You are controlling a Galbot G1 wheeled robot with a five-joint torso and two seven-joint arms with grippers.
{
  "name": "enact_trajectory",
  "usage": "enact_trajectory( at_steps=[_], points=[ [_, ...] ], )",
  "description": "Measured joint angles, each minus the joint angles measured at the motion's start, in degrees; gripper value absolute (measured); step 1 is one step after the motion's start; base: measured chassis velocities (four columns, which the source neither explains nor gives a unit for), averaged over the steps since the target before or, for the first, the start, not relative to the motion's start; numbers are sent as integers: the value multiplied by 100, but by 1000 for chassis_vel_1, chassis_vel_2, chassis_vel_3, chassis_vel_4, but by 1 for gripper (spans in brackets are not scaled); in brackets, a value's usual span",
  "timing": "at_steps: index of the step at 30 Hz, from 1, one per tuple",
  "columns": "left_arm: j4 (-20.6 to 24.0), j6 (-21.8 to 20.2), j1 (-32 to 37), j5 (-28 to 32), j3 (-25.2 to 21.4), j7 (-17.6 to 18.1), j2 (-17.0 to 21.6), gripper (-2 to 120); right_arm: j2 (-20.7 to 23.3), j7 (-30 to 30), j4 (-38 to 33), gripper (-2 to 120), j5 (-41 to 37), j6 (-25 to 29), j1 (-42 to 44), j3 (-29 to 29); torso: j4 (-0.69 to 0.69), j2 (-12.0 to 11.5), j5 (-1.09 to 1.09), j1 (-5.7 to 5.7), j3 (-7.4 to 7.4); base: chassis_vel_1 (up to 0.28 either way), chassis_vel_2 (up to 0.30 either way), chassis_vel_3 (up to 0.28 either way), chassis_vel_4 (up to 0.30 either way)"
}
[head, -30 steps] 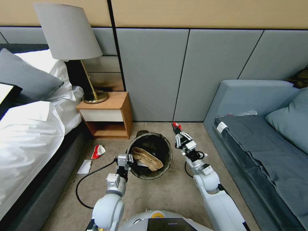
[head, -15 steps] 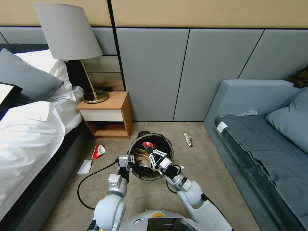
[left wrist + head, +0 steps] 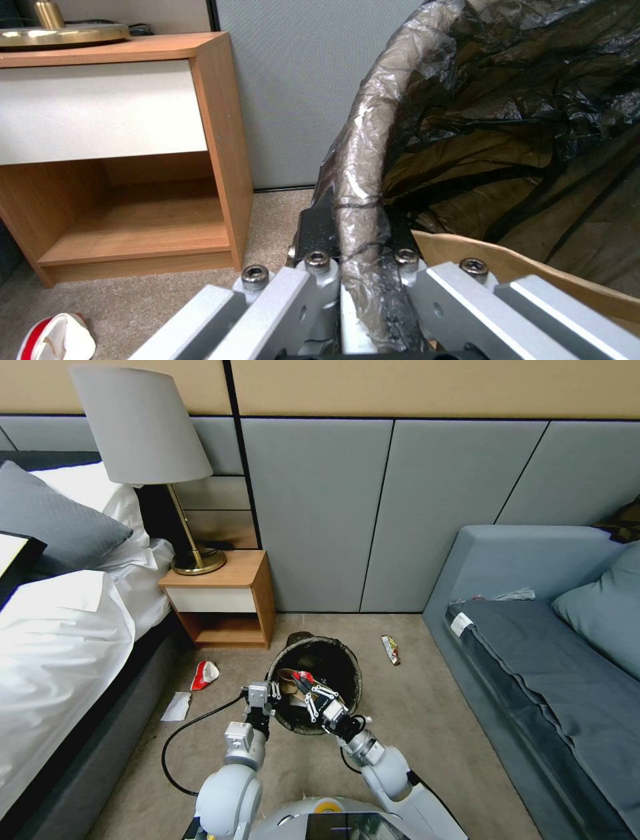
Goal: Pick up the trash bin, then pick up the garbage from the floor and place it into the trash bin.
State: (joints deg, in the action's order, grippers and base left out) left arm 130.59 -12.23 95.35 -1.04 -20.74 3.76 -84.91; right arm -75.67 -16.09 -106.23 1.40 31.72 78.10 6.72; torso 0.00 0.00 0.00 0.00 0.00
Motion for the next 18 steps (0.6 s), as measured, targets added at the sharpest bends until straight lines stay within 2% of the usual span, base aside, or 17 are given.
enact_trajectory(
  at_steps=[2,5,6,10,12,14,18],
  points=[
    [6,0,0,1,-1,0,2,0,1,19,6,2,9,-6,-7,26,0,0,0,0,0,0,0,0,0],
    [22,0,3,2,-2,-1,4,0,4,60,17,17,13,-16,-8,80,0,0,0,0,0,0,0,0,0],
    [22,0,3,2,-2,-1,4,0,4,60,17,17,13,-16,-8,80,0,0,0,0,0,0,0,0,0],
    [34,0,8,7,6,-1,16,0,16,97,9,35,21,-22,20,146,0,0,0,0,0,0,0,0,0],
    [38,0,8,9,10,-1,19,0,18,101,2,39,21,-25,23,157,0,0,0,0,0,0,0,0,0],
    [47,0,8,18,14,-1,31,0,22,104,-19,50,21,-33,24,201,0,0,0,0,0,0,0,0,0],
    [51,0,7,24,12,-1,40,0,30,107,-49,59,17,-52,27,219,0,0,0,0,0,0,0,0,0]
  ],
)
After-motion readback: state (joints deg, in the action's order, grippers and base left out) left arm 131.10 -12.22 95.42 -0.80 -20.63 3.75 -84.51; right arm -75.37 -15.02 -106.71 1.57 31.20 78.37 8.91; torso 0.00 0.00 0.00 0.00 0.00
